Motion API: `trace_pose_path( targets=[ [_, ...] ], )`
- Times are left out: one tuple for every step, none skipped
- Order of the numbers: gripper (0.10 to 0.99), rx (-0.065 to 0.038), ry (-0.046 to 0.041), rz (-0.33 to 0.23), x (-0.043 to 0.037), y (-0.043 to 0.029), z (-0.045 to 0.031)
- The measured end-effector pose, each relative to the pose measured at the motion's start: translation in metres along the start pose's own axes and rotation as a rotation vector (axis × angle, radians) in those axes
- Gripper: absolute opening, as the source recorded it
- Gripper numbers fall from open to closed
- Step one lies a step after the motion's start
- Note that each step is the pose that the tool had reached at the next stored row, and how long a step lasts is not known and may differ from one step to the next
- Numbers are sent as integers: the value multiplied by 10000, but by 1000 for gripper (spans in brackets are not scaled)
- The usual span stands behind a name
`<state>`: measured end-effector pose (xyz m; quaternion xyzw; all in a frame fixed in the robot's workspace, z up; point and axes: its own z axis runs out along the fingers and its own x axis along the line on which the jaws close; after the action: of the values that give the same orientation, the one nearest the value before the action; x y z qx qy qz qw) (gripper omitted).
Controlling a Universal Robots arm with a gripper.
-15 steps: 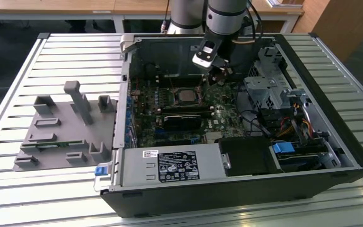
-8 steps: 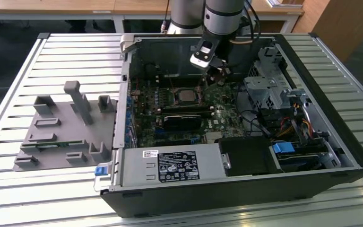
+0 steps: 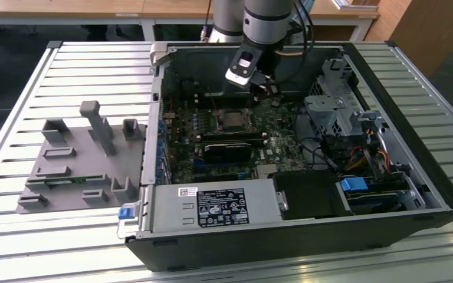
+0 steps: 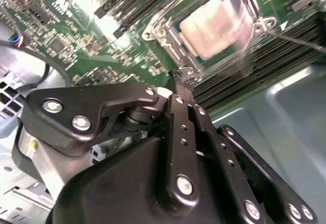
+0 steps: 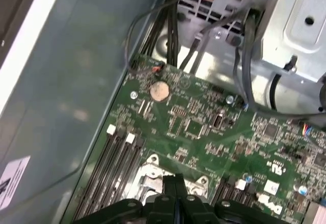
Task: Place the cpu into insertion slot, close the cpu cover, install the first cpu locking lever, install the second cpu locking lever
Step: 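Close the cpu cover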
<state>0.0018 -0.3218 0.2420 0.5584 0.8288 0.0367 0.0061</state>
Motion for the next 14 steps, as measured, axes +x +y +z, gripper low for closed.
trace_pose_path(
  targets=[
    [106,0,0,0,6,-15,3],
    [106,0,0,1,12,-29,6],
    [106,1,-1,0,17,-44,10],
    [106,0,0,0,21,-55,17],
    [106,0,0,0,26,-68,25],
    [106,0,0,0,31,-81,32],
    [106,0,0,0,35,-92,36],
    [106,1,0,1,39,-102,39],
    [106,26,9,3,40,-104,41],
    [106,145,53,107,40,-105,46],
    [106,192,68,175,40,-105,46],
    [106,252,90,237,40,-105,48],
    [106,278,99,255,34,-113,52],
    [106,278,104,257,21,-127,59]
  ],
)
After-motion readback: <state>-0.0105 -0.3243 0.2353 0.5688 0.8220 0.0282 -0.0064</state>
